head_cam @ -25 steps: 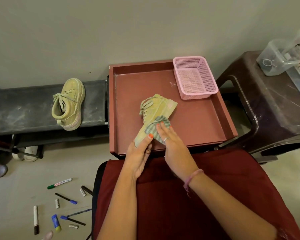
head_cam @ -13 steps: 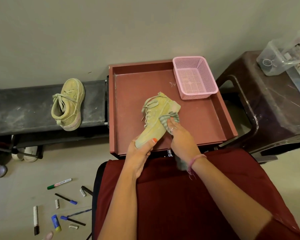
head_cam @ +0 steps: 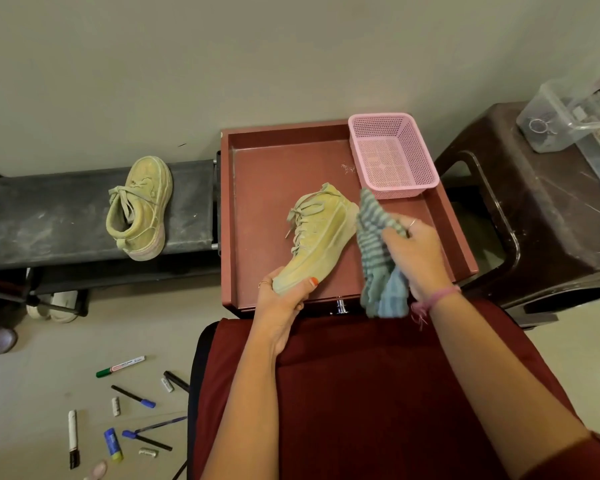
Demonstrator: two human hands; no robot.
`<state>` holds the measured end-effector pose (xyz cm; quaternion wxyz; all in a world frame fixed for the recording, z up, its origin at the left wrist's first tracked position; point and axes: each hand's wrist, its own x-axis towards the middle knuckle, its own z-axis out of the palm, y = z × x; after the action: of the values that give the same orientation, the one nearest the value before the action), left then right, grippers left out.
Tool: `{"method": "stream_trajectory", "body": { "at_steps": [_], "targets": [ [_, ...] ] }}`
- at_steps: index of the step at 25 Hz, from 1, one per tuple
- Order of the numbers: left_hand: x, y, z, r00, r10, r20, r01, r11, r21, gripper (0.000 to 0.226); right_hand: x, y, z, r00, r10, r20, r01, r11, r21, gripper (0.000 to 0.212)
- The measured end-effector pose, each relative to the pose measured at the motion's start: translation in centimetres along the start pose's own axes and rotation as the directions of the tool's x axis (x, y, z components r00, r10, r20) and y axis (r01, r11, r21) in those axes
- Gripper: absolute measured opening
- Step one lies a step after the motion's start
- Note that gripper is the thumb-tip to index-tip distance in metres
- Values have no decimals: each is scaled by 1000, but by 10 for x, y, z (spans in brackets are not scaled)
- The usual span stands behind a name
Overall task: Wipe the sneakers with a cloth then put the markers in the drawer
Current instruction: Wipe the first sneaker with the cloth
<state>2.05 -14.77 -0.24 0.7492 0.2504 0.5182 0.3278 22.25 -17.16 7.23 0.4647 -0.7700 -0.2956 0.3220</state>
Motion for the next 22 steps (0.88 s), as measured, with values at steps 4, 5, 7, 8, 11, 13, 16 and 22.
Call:
{"method": "stream_trajectory", "body": {
  "at_steps": [4,5,7,8,11,13,16,22],
  "targets": [
    [0,2,0,999,48,-3,-48,993,110,88,20,8,33,961,-274,49,269,870,-414,44],
    [-1,3,1,998,65,-4,-64,988,140,84,14,14,50,926,-336,173,377,790,-484,55],
    [-2,4,1,995,96,-4,-93,976,196,67,-6,35,77,804,-485,345,592,595,-544,69],
    [-2,4,1,994,108,-9,-104,970,219,61,-12,47,79,759,-538,368,645,536,-545,69],
    [-4,5,0,990,133,-38,-118,959,258,68,-19,62,63,651,-614,446,740,384,-552,69],
    [-4,4,2,989,143,-38,-127,952,278,71,-6,58,58,644,-607,465,731,306,-610,70],
    [-4,3,2,988,147,-38,-129,945,301,74,25,39,67,700,-580,415,642,257,-723,53],
    [-8,5,6,985,173,-13,-157,925,347,73,10,20,89,856,-347,383,501,372,-781,56]
  ]
}}
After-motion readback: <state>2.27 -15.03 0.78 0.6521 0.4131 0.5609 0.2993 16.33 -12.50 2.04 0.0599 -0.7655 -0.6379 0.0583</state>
